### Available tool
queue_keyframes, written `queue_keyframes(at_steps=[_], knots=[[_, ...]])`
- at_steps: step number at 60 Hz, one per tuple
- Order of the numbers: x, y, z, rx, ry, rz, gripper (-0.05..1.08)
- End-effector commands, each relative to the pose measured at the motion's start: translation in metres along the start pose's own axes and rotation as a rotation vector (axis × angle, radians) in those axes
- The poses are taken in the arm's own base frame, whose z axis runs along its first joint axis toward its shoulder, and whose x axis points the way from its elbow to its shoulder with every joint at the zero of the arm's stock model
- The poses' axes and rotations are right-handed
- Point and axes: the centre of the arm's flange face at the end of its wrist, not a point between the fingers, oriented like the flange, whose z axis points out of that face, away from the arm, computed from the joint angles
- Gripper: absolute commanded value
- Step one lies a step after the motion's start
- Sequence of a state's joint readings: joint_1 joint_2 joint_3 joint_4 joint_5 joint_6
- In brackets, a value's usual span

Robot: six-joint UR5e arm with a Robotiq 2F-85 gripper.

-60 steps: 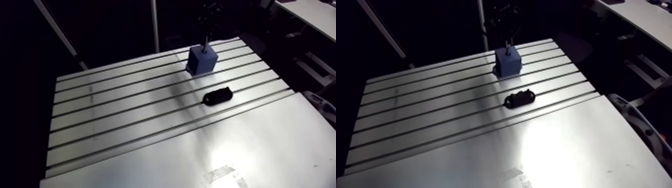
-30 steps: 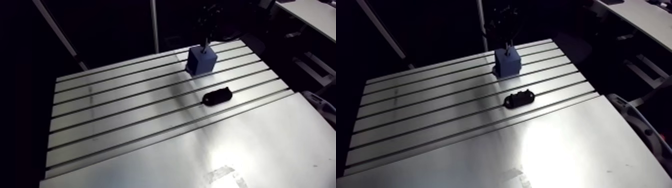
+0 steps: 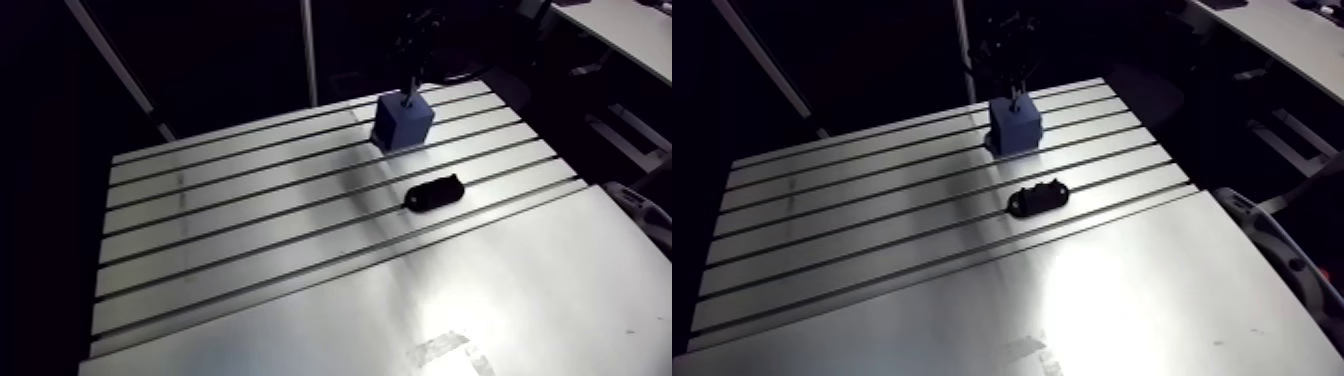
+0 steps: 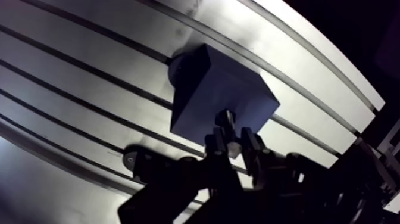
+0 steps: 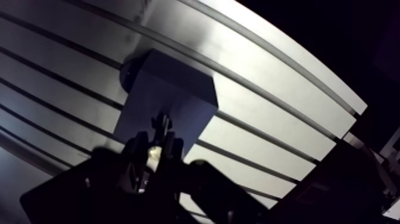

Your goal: Pick up the M10 bolt and insert it into the hex recess until seated.

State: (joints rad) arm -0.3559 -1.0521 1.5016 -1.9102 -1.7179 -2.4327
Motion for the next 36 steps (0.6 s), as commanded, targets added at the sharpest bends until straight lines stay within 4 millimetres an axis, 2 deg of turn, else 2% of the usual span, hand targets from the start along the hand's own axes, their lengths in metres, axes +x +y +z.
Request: queue_keyframes(at_steps=[1,36], knots=[[0.0003,0.0004,-0.0004,0.0,0.001,-0.001,1.07],[-0.0003,0.0021,-0.0041,-0.001,0.002,-0.001,1.07]])
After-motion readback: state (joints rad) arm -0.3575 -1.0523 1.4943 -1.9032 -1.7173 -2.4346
